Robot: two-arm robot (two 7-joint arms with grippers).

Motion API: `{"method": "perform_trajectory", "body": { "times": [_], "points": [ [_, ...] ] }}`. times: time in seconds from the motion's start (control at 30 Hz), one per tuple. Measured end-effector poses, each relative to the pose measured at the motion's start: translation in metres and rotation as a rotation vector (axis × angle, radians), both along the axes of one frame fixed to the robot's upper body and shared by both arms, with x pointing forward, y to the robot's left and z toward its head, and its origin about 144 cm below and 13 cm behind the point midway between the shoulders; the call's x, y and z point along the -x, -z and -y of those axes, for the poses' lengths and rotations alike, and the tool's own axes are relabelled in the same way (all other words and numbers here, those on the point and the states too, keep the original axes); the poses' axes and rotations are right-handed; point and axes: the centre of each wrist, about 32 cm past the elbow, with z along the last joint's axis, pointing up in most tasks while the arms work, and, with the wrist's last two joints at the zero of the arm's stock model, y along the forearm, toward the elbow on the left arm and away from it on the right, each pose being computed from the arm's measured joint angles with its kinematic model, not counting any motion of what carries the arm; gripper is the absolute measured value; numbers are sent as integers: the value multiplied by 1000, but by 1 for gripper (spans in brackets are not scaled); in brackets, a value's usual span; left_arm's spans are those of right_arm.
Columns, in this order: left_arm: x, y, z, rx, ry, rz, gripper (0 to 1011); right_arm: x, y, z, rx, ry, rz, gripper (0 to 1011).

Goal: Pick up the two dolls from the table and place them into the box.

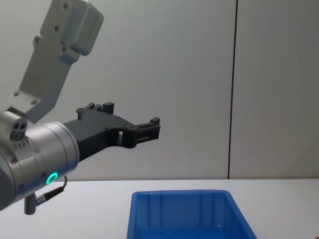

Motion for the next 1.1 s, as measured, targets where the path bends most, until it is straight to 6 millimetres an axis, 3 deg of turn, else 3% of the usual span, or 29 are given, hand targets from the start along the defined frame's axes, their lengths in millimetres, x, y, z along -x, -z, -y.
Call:
{"method": "perform_trajectory", "body": {
  "times": [0.23,0.33,0.53,0.6,0.67,0.9,1.1],
  "points": [
    [0,0,0,0,0,0,1004,-1,7,2,-13,7,-40,998],
    [0,0,0,0,0,0,1004,-2,9,2,-19,11,-57,943],
    [0,0,0,0,0,0,1004,-3,12,3,-27,20,-80,744],
    [0,0,0,0,0,0,1004,-3,12,3,-28,22,-82,731],
    [0,0,0,0,0,0,1004,-3,12,3,-29,22,-82,626],
    [0,0,0,0,0,0,1004,-4,9,1,-13,15,-47,425],
    [0,0,0,0,0,0,1004,-5,1,-3,8,-8,16,393]
  ]
}}
